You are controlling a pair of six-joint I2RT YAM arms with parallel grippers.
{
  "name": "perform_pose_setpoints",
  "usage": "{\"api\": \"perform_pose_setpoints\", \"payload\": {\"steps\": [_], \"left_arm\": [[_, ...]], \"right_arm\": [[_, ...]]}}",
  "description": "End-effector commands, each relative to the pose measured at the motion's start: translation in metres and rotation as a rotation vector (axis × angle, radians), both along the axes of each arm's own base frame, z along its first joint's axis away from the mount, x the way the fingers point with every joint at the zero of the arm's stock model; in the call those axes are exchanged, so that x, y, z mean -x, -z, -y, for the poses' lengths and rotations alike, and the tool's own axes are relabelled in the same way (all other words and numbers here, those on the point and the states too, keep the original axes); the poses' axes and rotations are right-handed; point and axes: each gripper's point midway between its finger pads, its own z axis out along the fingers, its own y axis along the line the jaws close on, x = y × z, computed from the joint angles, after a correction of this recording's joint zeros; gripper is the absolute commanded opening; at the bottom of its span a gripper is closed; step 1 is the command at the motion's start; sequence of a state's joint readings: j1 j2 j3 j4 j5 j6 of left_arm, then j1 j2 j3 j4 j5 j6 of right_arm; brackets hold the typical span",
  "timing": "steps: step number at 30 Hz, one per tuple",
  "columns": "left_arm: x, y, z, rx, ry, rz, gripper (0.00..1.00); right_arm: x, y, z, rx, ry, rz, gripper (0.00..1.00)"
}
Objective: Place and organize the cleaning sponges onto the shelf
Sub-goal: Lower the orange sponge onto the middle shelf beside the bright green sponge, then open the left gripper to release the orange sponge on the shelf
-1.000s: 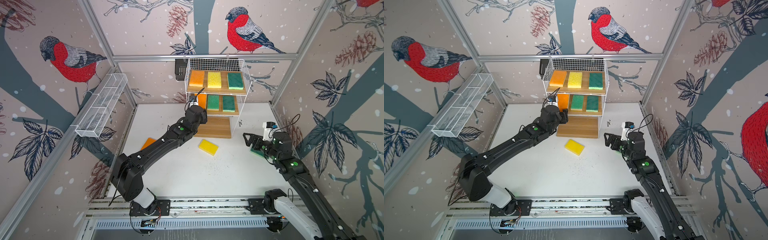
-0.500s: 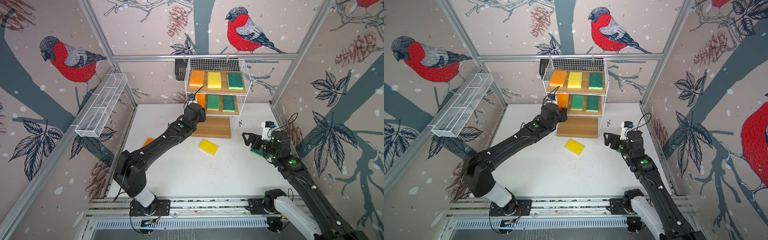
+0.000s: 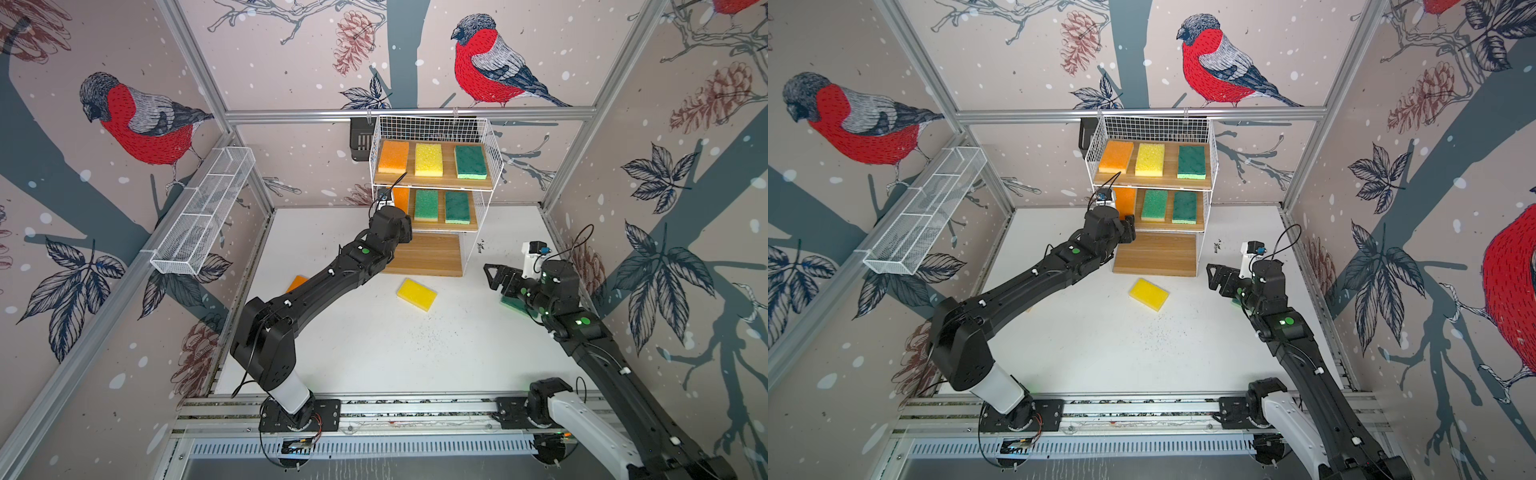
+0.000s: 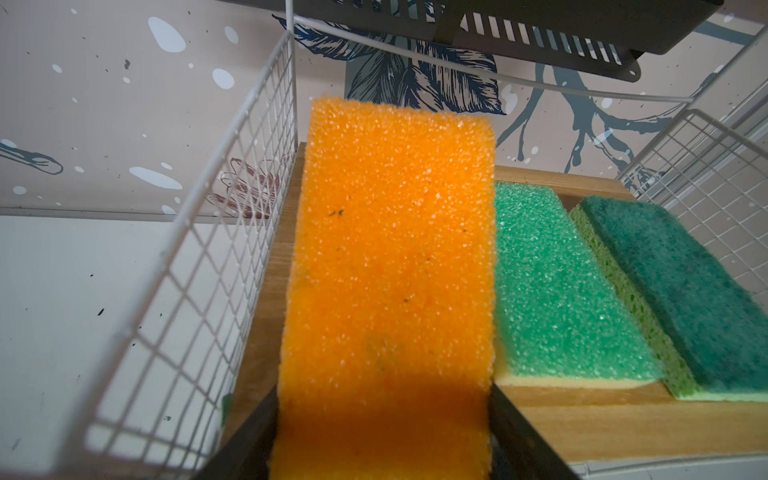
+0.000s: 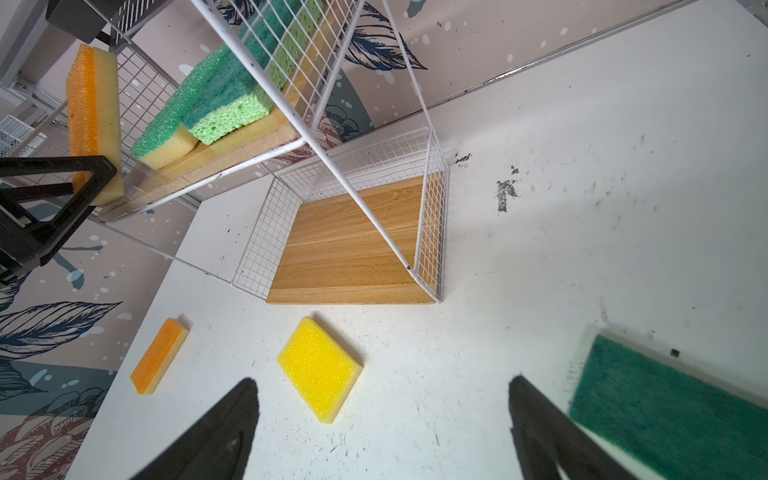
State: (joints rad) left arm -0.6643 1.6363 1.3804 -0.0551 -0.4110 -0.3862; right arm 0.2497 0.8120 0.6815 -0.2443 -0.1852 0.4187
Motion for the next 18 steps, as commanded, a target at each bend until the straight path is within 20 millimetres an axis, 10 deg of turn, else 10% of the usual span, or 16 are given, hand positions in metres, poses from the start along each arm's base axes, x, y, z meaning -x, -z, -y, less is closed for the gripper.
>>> {"api": "perform_pose_setpoints", "payload": {"steps": [1,18], "left_arm": [[-0.007,-0.011,-0.001,0.033,-0.031,0.049,0.68],[-0.018,0.0,0.007,0.064,-0.054,0.02,0.71]], "right_arm": [[-0.001,-0.004,0.0,0.001,0.001,0.023,0.93],[0.001,0.005,0.002,0.018,0.004,0.012,0.93]]}}
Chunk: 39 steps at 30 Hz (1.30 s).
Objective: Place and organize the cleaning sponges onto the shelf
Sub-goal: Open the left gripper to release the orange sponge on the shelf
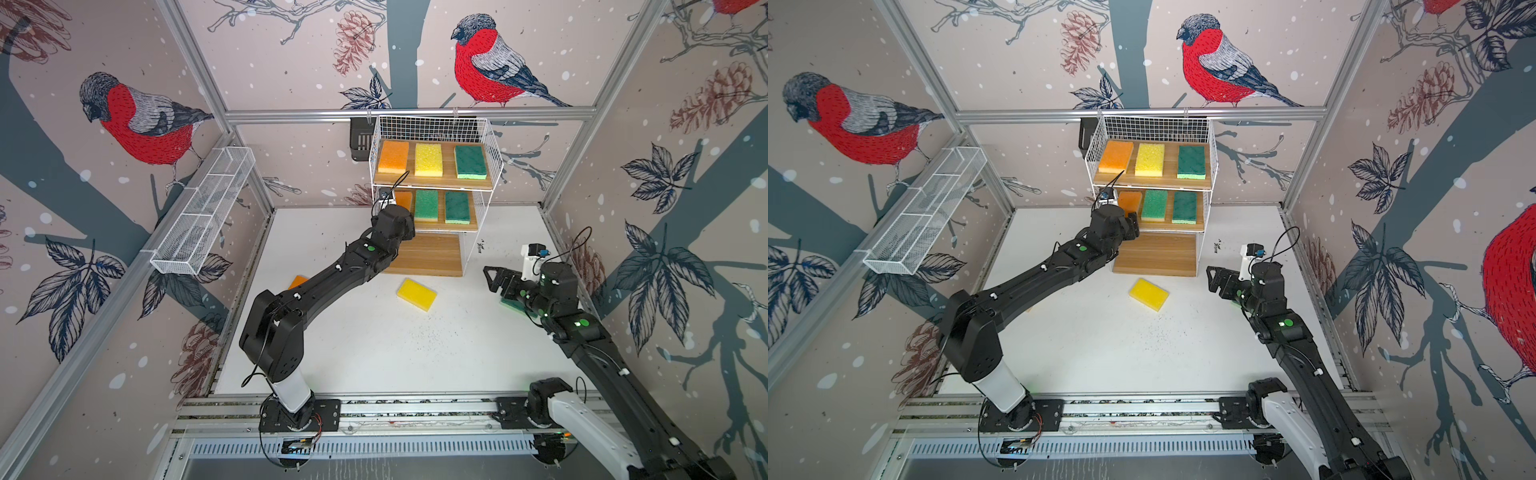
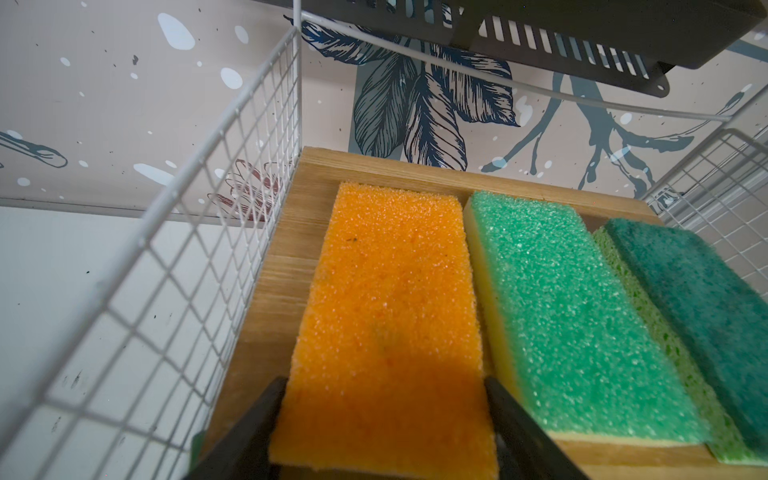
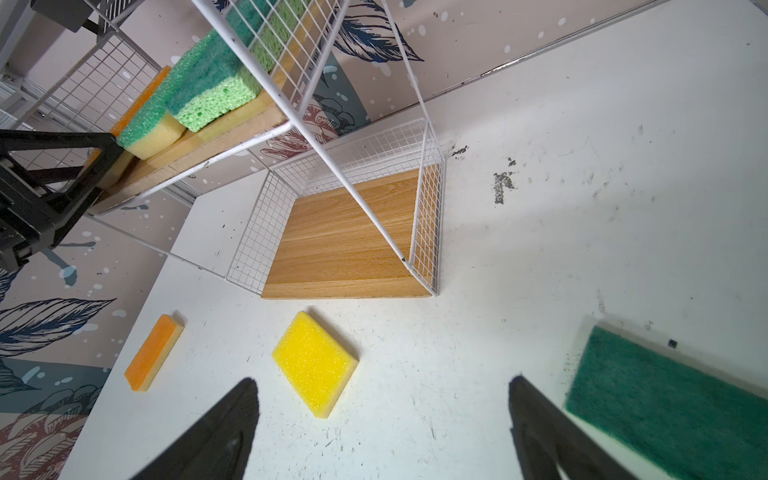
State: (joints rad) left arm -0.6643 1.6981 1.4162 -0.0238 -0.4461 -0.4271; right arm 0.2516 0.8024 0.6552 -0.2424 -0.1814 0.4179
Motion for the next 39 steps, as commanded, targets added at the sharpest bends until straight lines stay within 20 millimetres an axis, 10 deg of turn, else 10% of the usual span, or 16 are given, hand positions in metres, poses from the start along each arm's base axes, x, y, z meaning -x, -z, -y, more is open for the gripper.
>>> {"api": "perform_pose_setpoints", "payload": {"steps": [1,39], "left_arm": [[-0.003,-0.006,0.002,0.034,-0.008,0.015,0.71],[-0.001,0.003,-0.01,0.015,-0.137,-0.047,0.76]], "right_arm": [[-0.002,-0.003,0.002,0.014,0.005,0.025,0.93],[0.0,-0.002,0.003,0.015,0.012,0.027,0.93]]}}
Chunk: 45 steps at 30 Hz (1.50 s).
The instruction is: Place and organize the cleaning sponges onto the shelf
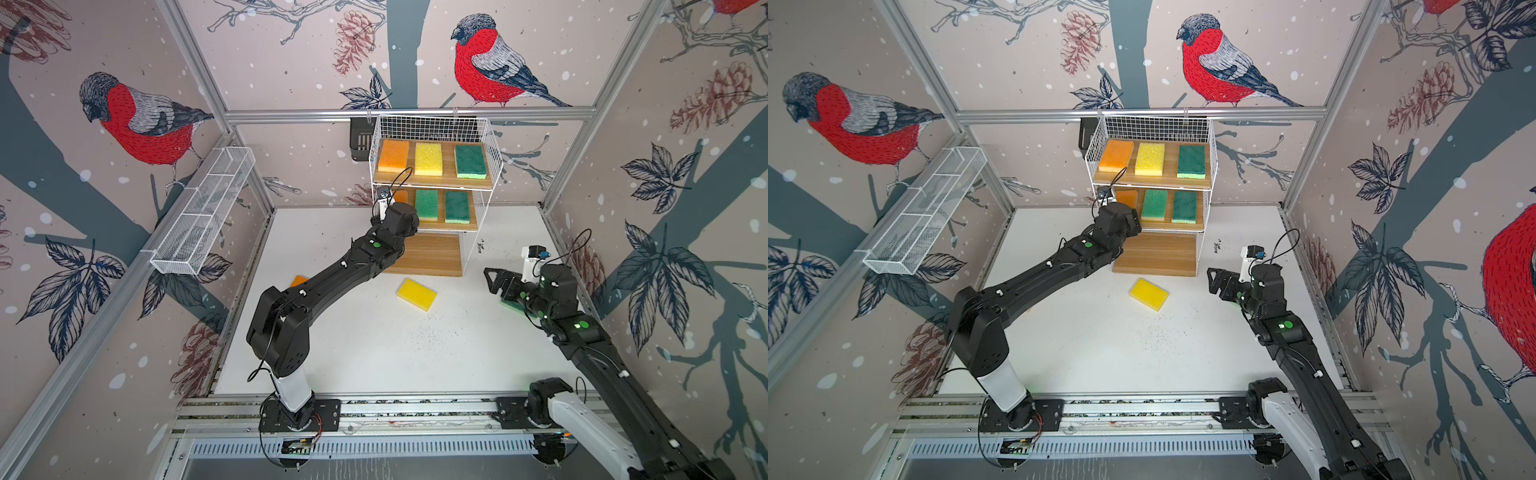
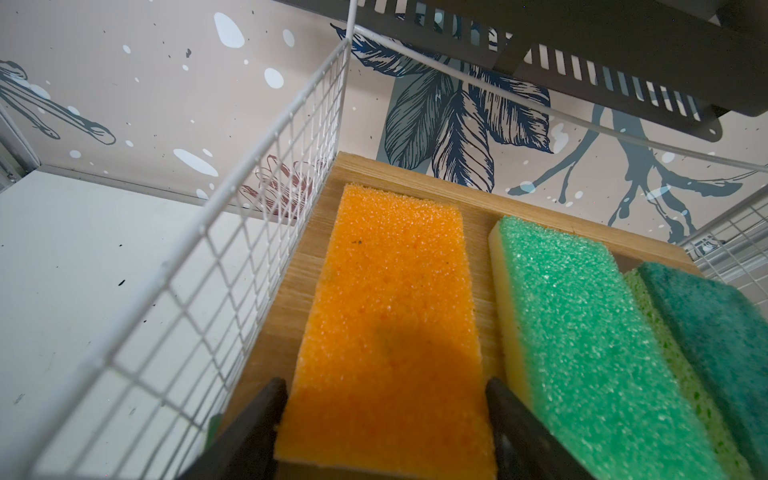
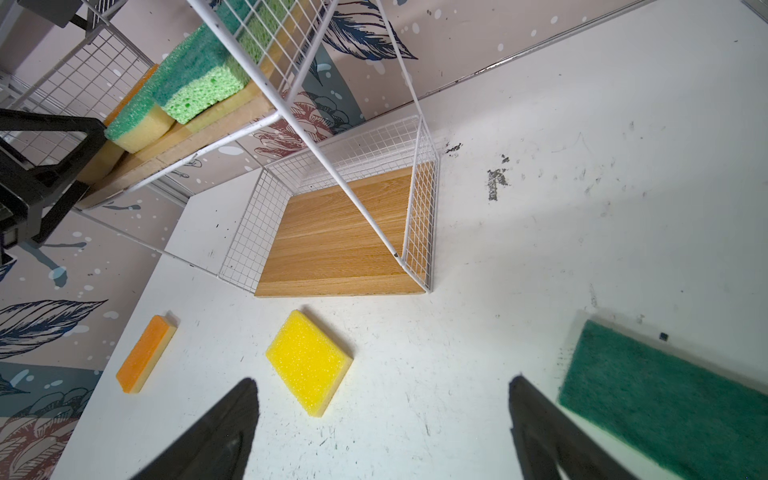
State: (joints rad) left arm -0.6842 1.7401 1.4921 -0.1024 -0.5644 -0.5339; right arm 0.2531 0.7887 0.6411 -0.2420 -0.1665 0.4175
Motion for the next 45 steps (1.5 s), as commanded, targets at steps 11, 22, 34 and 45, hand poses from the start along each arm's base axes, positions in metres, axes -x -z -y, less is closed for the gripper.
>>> {"api": "perform_pose_setpoints", "payload": {"steps": [11,22,34,45], "left_arm": [[0.011,-0.007,0.001,0.029,0.037,-0.018,0.77],[0.026,-0.027,0.006,0.044,0.077,0.003,0.78],[0.053,-0.053,-0.004,0.079,0.132,0.044,0.77],[0.074,-0.043,-0.005,0.128,0.225,0.072,0.56]], "right_arm": [[0.002,-0.007,0.001,0.001,0.0,0.033,0.94],[0.006,-0.01,0.002,-0.006,0.0,0.039,0.94],[0.009,-0.014,0.002,-0.016,0.001,0.046,0.94],[0.01,-0.02,0.0,-0.034,-0.004,0.059,0.94]]}}
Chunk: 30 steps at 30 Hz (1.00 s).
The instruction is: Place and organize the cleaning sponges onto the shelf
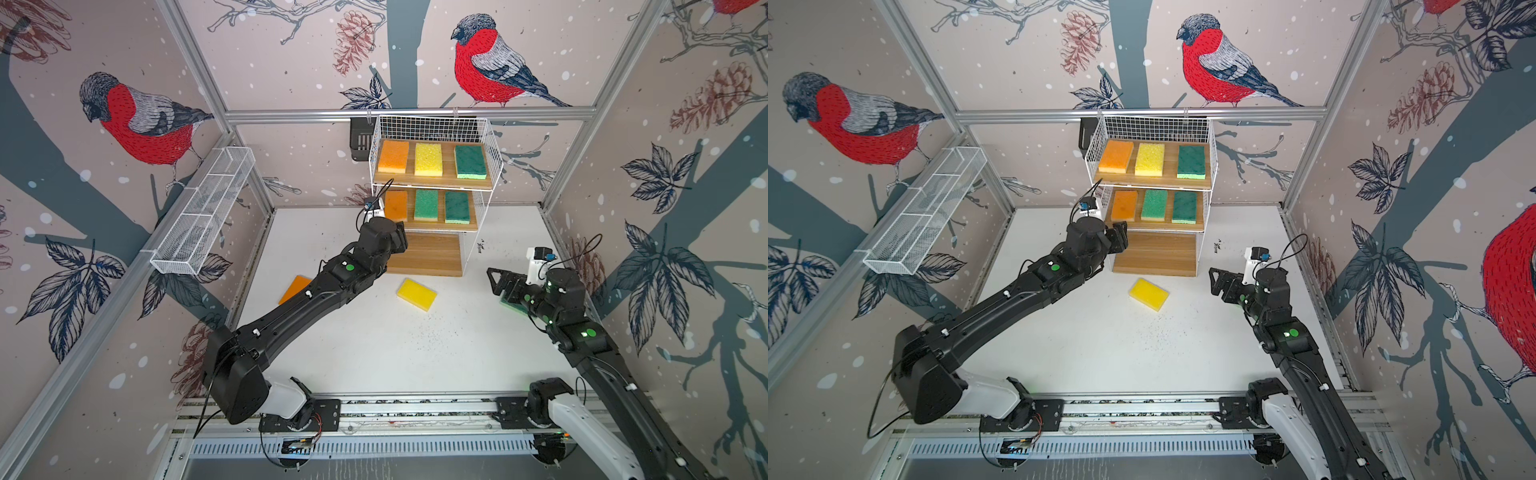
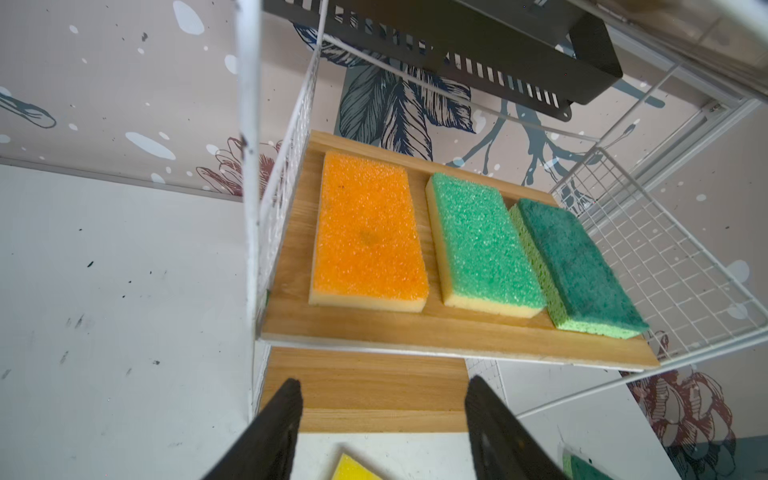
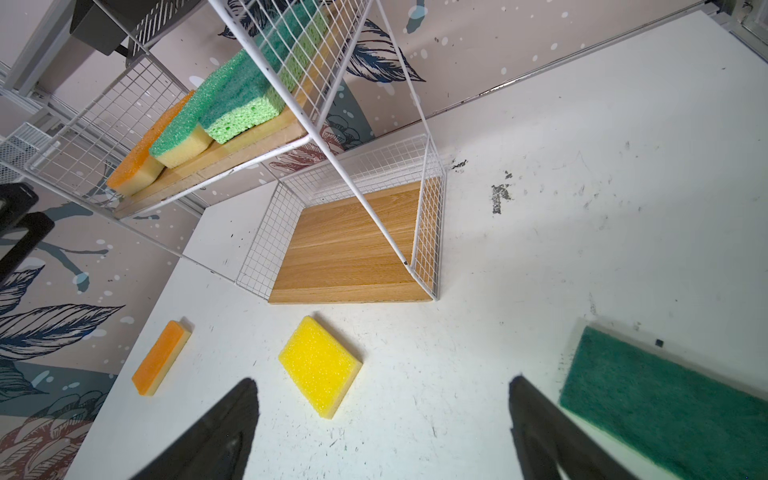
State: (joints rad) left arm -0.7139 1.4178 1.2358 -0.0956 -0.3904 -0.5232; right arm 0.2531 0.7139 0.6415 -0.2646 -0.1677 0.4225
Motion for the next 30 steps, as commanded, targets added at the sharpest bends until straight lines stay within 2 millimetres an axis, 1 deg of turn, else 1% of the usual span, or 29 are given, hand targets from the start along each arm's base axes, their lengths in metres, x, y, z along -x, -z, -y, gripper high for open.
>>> {"api": "perform_pose_setpoints", "payload": {"steps": [1,3,5,12,18,30], "left_arm": [[-0.001,-0.014,0.004,0.045,0.03,0.053,0.53],[-0.004,-0.011,0.003,0.053,0.031,0.047,0.42],[-0.006,-0.008,0.002,0.07,0.037,0.038,0.35],[-0.015,-0.003,0.005,0.099,0.058,0.026,0.24],[-0.021,0.003,0.01,0.101,0.069,0.012,0.21],[-0.035,0.01,0.007,0.091,0.049,-0.001,0.2]], "right_arm": [[0.0,-0.004,-0.002,-0.016,-0.006,0.009,0.94],[0.0,-0.004,-0.002,-0.016,-0.007,0.011,0.94],[0.0,-0.003,-0.002,-0.015,-0.007,0.013,0.94],[-0.002,-0.002,-0.002,-0.009,-0.009,0.017,0.94],[-0.005,-0.002,-0.001,0.006,-0.004,0.021,0.94],[-0.009,0.001,-0.002,0.01,-0.005,0.019,0.94]]}}
